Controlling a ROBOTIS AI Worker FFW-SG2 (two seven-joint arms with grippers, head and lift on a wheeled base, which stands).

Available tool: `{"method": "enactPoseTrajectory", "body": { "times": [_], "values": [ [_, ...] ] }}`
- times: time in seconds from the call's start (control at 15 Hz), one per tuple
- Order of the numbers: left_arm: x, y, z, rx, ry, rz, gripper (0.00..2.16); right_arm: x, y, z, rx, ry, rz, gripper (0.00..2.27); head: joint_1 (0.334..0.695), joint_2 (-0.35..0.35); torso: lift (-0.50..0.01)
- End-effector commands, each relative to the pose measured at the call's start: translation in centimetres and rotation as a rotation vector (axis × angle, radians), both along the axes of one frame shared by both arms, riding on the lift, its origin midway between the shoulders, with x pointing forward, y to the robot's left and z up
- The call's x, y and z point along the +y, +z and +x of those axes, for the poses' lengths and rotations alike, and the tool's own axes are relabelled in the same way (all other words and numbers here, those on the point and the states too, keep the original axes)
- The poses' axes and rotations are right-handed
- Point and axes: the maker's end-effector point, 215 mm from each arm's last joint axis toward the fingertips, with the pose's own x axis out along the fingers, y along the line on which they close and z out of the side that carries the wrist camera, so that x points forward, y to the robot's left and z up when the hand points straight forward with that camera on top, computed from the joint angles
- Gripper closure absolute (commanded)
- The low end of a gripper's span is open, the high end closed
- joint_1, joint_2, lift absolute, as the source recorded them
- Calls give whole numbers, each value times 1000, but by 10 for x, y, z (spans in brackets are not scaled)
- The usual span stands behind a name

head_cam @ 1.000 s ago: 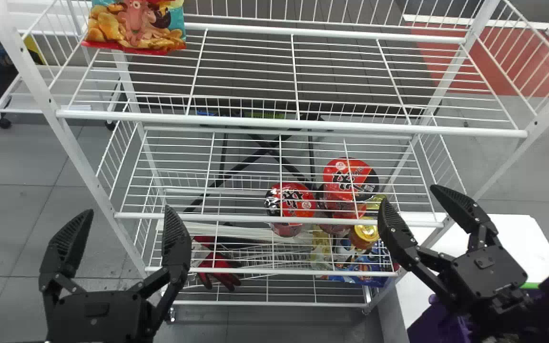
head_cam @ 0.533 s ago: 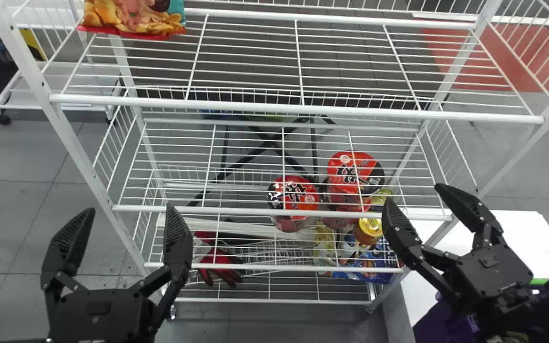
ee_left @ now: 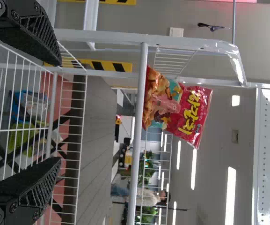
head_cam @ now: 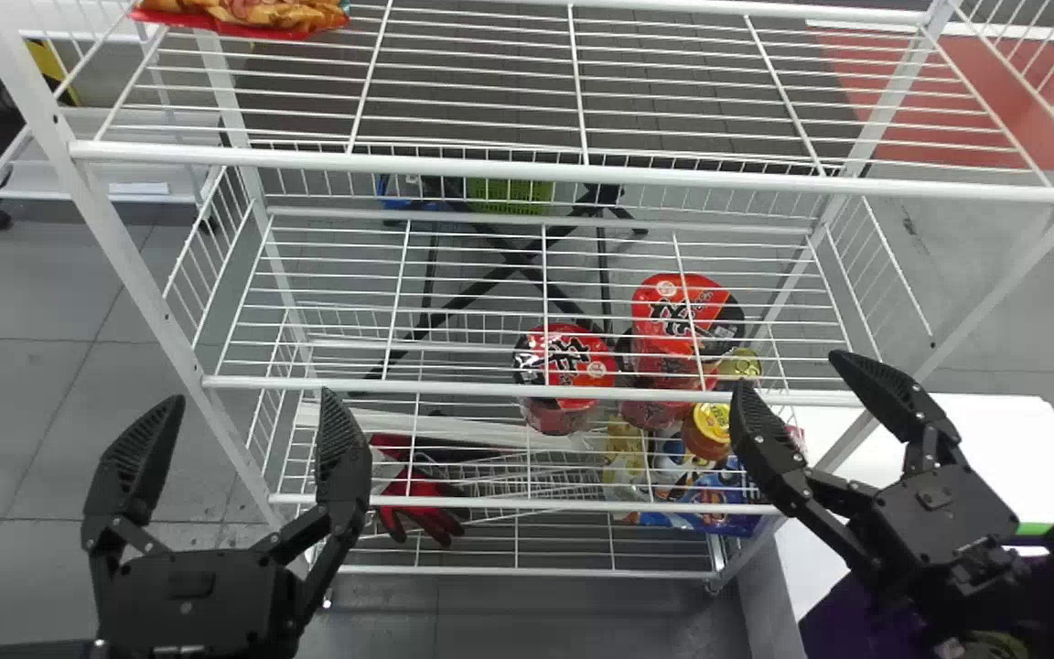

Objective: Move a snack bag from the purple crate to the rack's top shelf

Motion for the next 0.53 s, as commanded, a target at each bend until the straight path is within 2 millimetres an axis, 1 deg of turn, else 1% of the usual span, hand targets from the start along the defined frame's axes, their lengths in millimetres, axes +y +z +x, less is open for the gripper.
{"method": "enactPoseTrajectory", "body": {
  "times": [0.0,0.47],
  "values": [
    [0,1,0,-3,0,-1,90,0,3,0,-10,-3,1,188,695,-69,-299],
    [0,-1,1,4,0,-5,90,-1,3,-1,-15,-5,-2,188,695,-69,-328]
  ]
}}
